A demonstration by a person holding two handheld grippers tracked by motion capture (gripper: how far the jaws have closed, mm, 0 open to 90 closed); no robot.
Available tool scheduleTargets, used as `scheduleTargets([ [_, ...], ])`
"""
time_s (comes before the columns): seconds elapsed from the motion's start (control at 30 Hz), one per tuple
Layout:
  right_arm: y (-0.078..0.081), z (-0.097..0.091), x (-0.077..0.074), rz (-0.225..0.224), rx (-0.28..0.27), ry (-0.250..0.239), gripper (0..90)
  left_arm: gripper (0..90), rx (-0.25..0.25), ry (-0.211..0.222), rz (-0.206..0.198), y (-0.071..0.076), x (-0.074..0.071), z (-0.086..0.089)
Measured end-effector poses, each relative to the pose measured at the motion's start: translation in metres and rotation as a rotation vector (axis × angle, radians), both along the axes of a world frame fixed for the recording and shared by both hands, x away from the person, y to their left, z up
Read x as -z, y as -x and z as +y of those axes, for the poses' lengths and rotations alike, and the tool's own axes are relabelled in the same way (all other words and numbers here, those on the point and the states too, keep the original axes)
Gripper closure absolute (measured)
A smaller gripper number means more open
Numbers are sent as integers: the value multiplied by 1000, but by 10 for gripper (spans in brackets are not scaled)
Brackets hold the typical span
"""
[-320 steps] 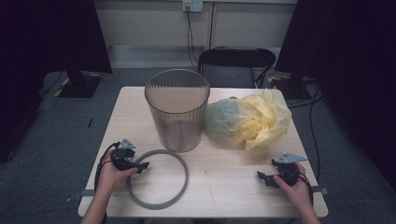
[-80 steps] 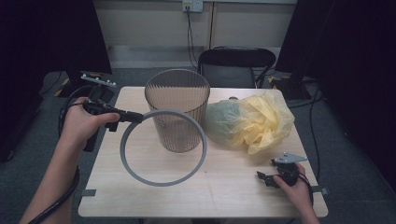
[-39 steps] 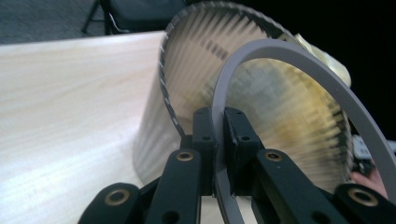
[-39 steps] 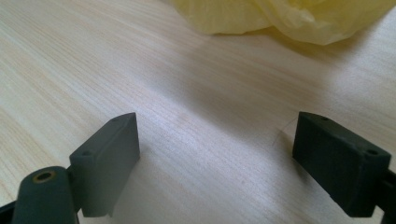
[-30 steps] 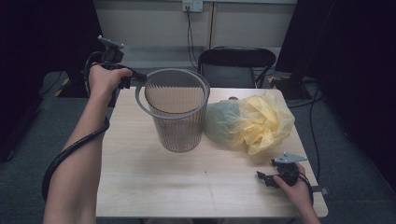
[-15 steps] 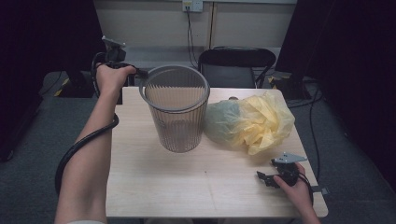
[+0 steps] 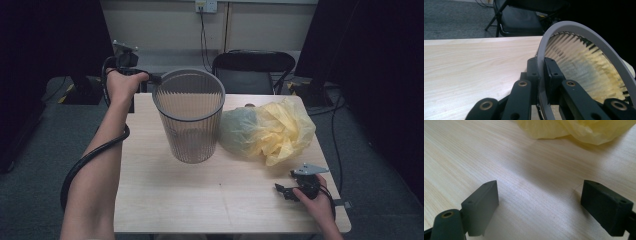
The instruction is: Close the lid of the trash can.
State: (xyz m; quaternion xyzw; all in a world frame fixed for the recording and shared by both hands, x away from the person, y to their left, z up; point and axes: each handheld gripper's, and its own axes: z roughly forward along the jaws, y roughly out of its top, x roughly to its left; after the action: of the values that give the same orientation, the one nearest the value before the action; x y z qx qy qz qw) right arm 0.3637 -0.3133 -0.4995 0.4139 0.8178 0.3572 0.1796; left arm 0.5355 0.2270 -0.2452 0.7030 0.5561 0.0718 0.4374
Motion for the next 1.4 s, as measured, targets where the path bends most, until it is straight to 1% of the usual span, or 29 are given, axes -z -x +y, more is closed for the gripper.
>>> scheduleTargets([
  [0.07, 0, 0, 0, 0, 0, 0, 139, 828, 3, -34, -11, 1, 1, -3],
  [0.1, 0, 0, 0, 0, 1, 2, 139, 818, 3, -25, -20, 1, 1, -3],
  [0.13, 0, 0, 0, 0, 1, 2, 139, 776, -9, -21, -29, 2, 2, -4],
  [0.17, 0, 0, 0, 0, 0, 0, 139, 680, -16, -27, -33, 2, 2, -4],
  [0.2, 0, 0, 0, 0, 0, 0, 139, 622, -7, -50, -38, 3, 2, -4],
  [0.23, 0, 0, 0, 0, 0, 0, 139, 590, 0, -49, -41, 4, 1, -4],
  [0.27, 0, 0, 0, 0, 1, 1, 139, 548, 4, -36, -53, 5, 1, -3],
  [0.33, 0, 0, 0, 0, 1, 1, 139, 426, 4, -63, -64, 8, -1, -5],
  [0.37, 0, 0, 0, -1, 0, 0, 139, 372, 10, -65, -69, 11, -3, -5],
  [0.4, 0, 0, 0, 0, 1, 1, 139, 334, 8, -63, -71, 13, -4, -5],
  [0.47, 0, 0, 0, 0, -1, -1, 139, 275, 6, -46, -91, 20, -8, -6],
  [0.5, 0, 0, 0, 0, 0, 1, 139, 235, 14, -48, -95, 22, -8, -6],
  [0.53, 0, 0, 0, 0, 0, 1, 138, 205, 47, -52, -115, 27, -9, -6],
  [0.57, 0, 0, 0, 0, 0, 1, 139, 191, 62, -47, -123, 30, -10, -5],
  [0.6, 0, 0, 0, 0, 0, 0, 138, 190, 68, -33, -124, 34, -11, -5],
  [0.67, 0, 0, 0, 0, -2, 0, 139, 188, 74, -20, -126, 41, -11, -4],
  [0.7, 0, 0, 0, 1, -2, -1, 139, 180, 66, -26, -126, 45, -12, -4],
  [0.77, 0, 0, 0, 1, -3, -1, 139, 183, 68, -24, -125, 49, -13, -3],
  [0.83, 0, 0, 0, 1, -3, -1, 138, 177, 69, -22, -136, 54, -13, -3],
  [0.9, 0, 0, 0, 0, -3, -2, 138, 170, 64, -29, -147, 57, -13, -4],
  [0.97, 0, 0, 0, 0, -3, -2, 138, 157, 63, -19, -139, 61, -11, -5],
  [1.0, 0, 0, 0, 0, -3, -2, 138, 157, 67, -24, -142, 63, -10, -5],
  [1.1, 0, 0, 0, 0, -3, -1, 139, 157, 69, -20, -136, 68, -8, -5],
  [1.2, 0, 0, 0, 0, -3, -2, 138, 157, 73, -31, -138, 73, -6, -4],
  [1.3, 0, 0, 0, 0, -3, -2, 138, 156, 78, -26, -148, 78, -3, -1],
  [1.4, 0, 0, 0, 0, -3, -1, 139, 157, 72, -28, -138, 84, 3, 3],
])
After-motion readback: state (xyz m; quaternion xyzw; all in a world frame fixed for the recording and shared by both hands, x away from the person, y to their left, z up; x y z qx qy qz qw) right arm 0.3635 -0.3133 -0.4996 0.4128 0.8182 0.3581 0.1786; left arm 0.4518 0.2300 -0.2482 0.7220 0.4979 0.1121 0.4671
